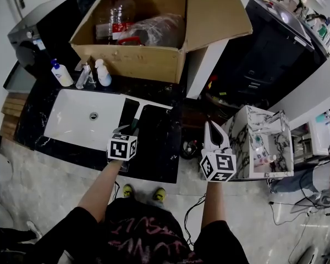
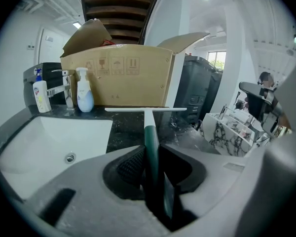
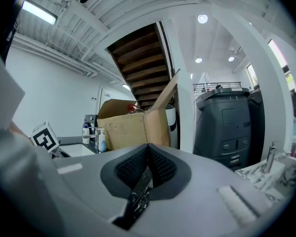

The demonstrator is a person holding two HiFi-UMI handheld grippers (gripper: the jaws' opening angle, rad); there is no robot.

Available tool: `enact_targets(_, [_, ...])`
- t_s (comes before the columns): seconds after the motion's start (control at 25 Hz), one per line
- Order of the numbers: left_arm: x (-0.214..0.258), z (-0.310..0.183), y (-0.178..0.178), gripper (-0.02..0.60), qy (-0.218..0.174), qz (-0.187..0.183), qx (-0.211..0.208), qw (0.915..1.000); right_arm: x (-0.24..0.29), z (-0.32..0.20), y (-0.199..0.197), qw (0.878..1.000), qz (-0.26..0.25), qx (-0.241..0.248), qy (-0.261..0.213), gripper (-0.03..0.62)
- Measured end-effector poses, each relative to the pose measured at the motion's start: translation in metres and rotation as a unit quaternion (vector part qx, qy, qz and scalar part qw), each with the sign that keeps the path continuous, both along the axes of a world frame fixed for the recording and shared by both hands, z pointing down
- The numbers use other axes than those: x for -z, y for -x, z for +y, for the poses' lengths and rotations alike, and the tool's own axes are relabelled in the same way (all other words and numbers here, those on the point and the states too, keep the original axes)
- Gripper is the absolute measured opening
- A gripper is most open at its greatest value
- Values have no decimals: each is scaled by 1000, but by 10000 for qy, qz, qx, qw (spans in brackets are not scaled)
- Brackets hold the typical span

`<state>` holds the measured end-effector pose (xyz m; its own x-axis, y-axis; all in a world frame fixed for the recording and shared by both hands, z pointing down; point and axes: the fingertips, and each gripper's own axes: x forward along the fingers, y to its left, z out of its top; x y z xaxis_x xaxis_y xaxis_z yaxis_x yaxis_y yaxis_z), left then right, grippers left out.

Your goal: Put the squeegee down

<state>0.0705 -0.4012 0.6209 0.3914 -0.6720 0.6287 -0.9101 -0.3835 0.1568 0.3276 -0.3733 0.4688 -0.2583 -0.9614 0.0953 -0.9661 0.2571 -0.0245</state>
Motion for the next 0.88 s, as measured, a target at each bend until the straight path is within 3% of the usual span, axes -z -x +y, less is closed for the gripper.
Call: enact_targets(0.88, [-38, 13, -7, 101, 489, -266, -140, 9984, -16, 8, -8, 9998, 29, -110, 171, 2])
